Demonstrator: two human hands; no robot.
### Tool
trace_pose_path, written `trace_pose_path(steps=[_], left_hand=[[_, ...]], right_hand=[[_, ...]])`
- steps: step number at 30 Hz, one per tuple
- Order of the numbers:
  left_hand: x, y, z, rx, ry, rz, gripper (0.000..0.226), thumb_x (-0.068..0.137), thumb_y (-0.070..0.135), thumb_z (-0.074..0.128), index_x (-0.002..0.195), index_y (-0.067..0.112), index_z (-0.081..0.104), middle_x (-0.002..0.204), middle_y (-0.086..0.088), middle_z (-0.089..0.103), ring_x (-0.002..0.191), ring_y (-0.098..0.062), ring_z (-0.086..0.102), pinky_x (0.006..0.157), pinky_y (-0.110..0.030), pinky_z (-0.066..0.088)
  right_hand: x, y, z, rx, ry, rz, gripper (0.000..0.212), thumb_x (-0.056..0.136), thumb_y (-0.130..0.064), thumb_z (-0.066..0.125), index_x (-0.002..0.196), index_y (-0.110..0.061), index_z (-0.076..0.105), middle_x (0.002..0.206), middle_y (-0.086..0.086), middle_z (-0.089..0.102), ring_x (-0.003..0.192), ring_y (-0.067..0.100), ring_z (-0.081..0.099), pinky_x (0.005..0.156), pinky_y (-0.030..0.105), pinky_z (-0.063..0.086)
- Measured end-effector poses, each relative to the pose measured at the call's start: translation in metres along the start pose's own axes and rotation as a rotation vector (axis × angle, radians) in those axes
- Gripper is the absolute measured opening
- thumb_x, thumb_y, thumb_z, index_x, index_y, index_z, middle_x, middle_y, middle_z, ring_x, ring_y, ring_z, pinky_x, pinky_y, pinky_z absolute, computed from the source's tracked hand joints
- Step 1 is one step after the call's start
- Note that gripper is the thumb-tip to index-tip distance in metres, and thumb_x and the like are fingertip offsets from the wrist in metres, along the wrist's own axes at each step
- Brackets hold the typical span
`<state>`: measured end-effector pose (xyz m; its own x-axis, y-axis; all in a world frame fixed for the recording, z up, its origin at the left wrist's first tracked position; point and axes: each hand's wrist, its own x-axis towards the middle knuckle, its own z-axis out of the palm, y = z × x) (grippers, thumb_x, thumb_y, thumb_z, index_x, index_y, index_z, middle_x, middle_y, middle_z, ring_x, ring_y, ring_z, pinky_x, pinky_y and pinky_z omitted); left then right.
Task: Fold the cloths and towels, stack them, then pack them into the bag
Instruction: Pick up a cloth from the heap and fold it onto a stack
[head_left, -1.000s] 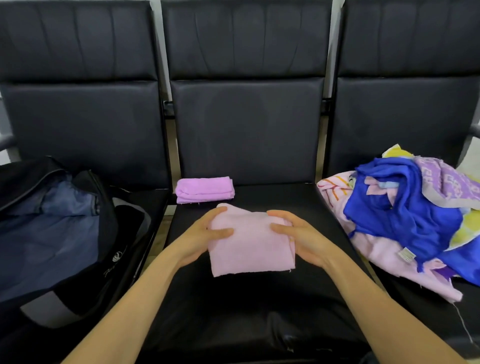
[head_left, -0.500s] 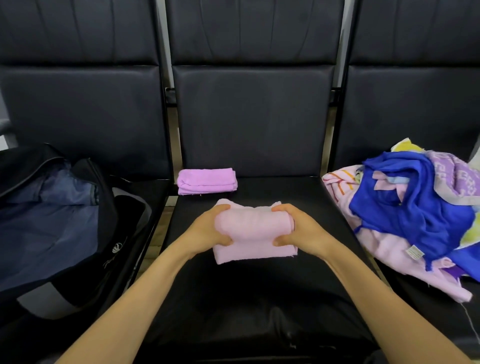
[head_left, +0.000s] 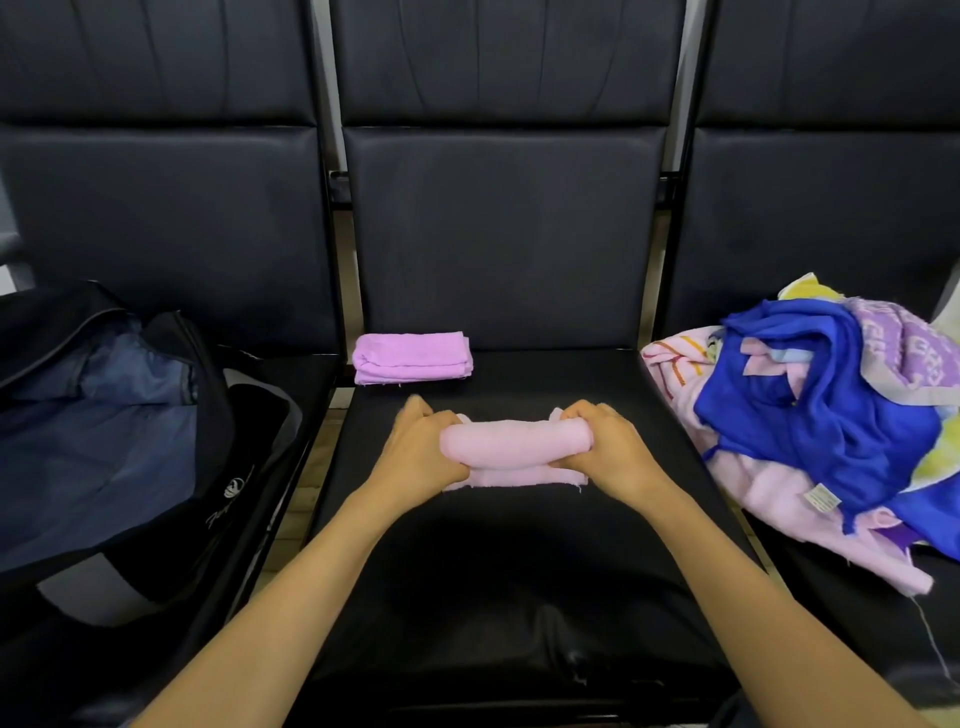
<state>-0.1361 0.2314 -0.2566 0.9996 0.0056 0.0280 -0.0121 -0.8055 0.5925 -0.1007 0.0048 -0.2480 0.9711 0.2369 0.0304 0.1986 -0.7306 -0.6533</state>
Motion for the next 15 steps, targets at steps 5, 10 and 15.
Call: trace_pose_path(steps=[5,10,15], left_hand=[[-0.003,-0.008,-0.014,-0.270,-0.074,-0.003,0.029,0.075,0.021,0.074,0.096,0.029,0.056,0.117,0.008,0.056,0.115,-0.009,0.049,0.106,-0.035,0.036],[0.004,-0.014,0.000,-0.774,-0.081,-0.227,0.038,0.092,0.025,0.059,0.128,0.016,0.051,0.119,-0.001,0.061,0.108,-0.018,0.061,0.085,-0.034,0.055],[0.023,-0.021,0.004,-1.055,-0.276,-0.452,0.034,0.091,0.027,0.061,0.120,0.010,0.055,0.115,-0.011,0.064,0.106,-0.025,0.063,0.085,-0.041,0.057]], right_hand=[[0.003,0.015,-0.005,0.363,-0.136,0.027,0.039,0.073,-0.010,0.078,0.105,-0.020,0.058,0.126,-0.004,0.048,0.116,0.017,0.048,0.096,0.038,0.049],[0.008,0.028,0.006,0.917,-0.224,0.227,0.044,0.080,-0.013,0.070,0.122,-0.017,0.057,0.116,0.007,0.067,0.108,0.026,0.063,0.091,0.045,0.054],[0.029,0.027,0.027,0.920,-0.238,0.375,0.033,0.091,-0.031,0.061,0.121,-0.017,0.060,0.113,0.005,0.069,0.106,0.022,0.065,0.090,0.037,0.053]])
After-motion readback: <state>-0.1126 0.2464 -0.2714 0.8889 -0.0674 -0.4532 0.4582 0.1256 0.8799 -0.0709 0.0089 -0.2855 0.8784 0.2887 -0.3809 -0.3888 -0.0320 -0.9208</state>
